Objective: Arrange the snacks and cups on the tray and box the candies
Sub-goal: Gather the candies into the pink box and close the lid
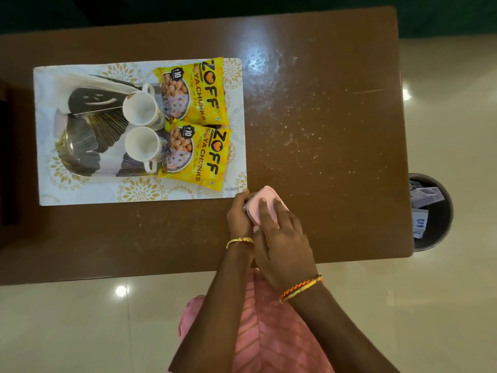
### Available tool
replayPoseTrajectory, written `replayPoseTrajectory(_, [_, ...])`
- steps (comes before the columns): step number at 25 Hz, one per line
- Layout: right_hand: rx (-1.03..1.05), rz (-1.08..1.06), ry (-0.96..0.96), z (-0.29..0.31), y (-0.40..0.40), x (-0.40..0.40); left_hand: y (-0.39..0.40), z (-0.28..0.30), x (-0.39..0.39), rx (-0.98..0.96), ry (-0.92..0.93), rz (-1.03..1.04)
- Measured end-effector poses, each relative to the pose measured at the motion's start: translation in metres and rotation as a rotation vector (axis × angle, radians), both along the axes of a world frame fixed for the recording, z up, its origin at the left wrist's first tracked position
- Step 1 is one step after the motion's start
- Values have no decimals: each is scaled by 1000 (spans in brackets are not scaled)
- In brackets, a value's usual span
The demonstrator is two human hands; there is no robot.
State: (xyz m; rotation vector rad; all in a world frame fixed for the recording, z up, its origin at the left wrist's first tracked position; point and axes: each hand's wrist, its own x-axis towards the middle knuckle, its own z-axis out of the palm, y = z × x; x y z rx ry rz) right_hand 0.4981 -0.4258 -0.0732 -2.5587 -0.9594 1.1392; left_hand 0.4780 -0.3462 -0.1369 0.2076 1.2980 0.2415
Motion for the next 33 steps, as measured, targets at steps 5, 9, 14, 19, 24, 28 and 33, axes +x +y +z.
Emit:
replayPoseTrajectory(5, [71,-3,108,5,7,-23,7,4,-28,23,-78,51])
replayPoseTrajectory(9, [75,13,195,9,10,-43,2,2,-57,-40,-65,58])
replayPoseTrajectory(14, [345,-227,114,4,-1,-39,8,-1,-90,-40,-86,58])
replayPoseTrajectory(19, [421,-1094,562,-13,1,-26,25,2,-119,-15,-197,117])
replayPoseTrajectory(24, [306,-963,1062,-17,20,-53,40,18,-147,20,-273,33])
replayPoseTrajectory(28, [305,-890,1056,-8,28,-39,51,38,-186,136,-321,-120])
replayPoseTrajectory(33, [349,-789,1073,14,47,-36,51,56,-196,245,-261,-139])
